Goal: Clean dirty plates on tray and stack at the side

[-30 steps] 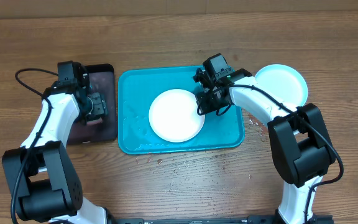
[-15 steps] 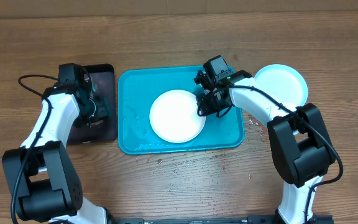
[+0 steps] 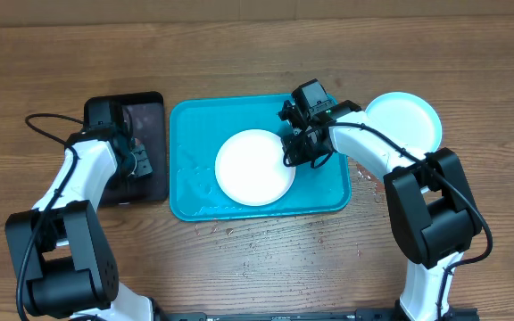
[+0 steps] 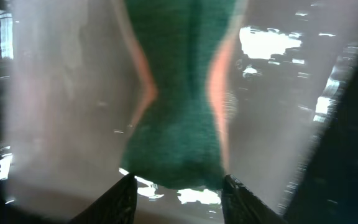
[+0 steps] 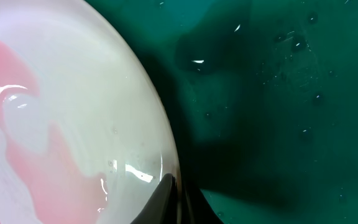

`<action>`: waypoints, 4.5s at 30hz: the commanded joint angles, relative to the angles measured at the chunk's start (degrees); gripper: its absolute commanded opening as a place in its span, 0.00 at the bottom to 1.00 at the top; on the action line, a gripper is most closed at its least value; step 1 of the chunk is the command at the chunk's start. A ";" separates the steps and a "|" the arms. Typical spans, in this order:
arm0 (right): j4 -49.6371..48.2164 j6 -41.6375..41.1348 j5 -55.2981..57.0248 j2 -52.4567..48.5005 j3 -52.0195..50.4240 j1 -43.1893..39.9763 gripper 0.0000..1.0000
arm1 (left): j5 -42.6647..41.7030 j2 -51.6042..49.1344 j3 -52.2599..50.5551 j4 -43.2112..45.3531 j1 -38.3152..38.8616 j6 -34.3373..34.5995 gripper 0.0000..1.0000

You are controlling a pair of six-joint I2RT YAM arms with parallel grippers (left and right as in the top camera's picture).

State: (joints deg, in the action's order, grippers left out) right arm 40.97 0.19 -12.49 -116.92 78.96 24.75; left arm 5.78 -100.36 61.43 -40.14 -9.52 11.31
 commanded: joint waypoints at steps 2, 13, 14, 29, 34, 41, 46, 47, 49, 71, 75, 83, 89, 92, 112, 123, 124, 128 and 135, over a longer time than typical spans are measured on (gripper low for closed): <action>-0.11 0.04 0.90 1.99 -1.07 -0.07 0.06 | 6.12 0.74 -0.04 0.35 -0.22 2.67 0.47; 0.07 0.04 0.90 1.99 -1.07 -0.07 0.06 | 4.74 0.74 2.71 -0.44 -0.20 3.08 0.49; 0.04 0.04 0.90 1.99 -1.07 -0.07 0.06 | 3.39 0.74 2.71 -0.74 -0.20 3.08 0.49; 1.60 0.07 4.15 6.54 2.16 -0.04 0.04 | -11.82 0.72 2.69 -1.86 -0.15 3.08 0.57; 1.62 0.07 13.40 12.26 2.51 0.66 0.04 | -11.80 0.72 2.69 -1.62 -0.15 3.08 0.62; 0.85 0.09 28.46 14.93 2.51 5.25 0.04 | -11.80 0.72 2.69 -1.62 -0.15 3.04 0.63; -3.26 0.31 44.39 15.45 2.51 12.98 0.04 | -11.78 0.72 2.69 -1.62 -0.15 3.04 0.63; -4.26 0.28 47.36 15.45 2.51 14.49 0.04 | -11.78 0.72 2.69 -1.62 -0.15 3.02 0.63; -6.05 0.28 52.52 15.45 2.51 17.35 0.04 | -11.78 0.72 2.69 -1.62 -0.15 2.86 0.63; -12.90 0.31 81.57 15.45 2.51 28.13 0.04 | -11.78 0.72 2.69 -1.62 -0.15 2.86 0.64; -13.29 0.31 82.51 15.45 2.51 28.17 0.04 | -11.76 0.72 2.69 -1.62 -0.15 2.86 0.64; -13.51 0.31 82.53 15.45 2.51 28.20 0.04 | -11.78 0.72 2.69 -1.62 -0.15 2.86 0.65; -13.57 0.31 82.55 15.45 2.51 28.17 0.04 | -11.76 0.72 2.69 -1.64 -0.15 2.84 0.65; -13.73 0.31 82.55 15.45 2.51 28.17 0.04 | -11.76 0.72 2.69 -1.62 -0.15 2.84 0.66; -13.73 0.31 82.53 15.45 2.51 28.17 0.04 | -11.76 0.72 2.69 -1.64 -0.15 2.84 0.68; -16.74 8.00 80.61 15.45 2.51 27.36 0.04 | -11.76 0.72 2.69 -1.68 -0.15 2.84 0.68; -16.79 8.28 81.55 15.45 2.51 27.36 0.04 | -11.76 0.72 2.69 -1.68 -0.15 2.84 0.68; -17.16 7.10 81.79 15.45 2.49 27.36 0.04 | -11.76 0.72 2.69 -1.68 -0.15 2.86 0.68; -17.73 3.56 80.30 15.45 2.49 26.29 0.04 | -11.58 0.72 2.69 -1.86 -0.15 2.84 0.68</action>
State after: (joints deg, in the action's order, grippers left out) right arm 23.90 6.44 68.47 -103.77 79.94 52.07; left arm -5.39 -100.36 62.94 -42.00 -9.52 13.61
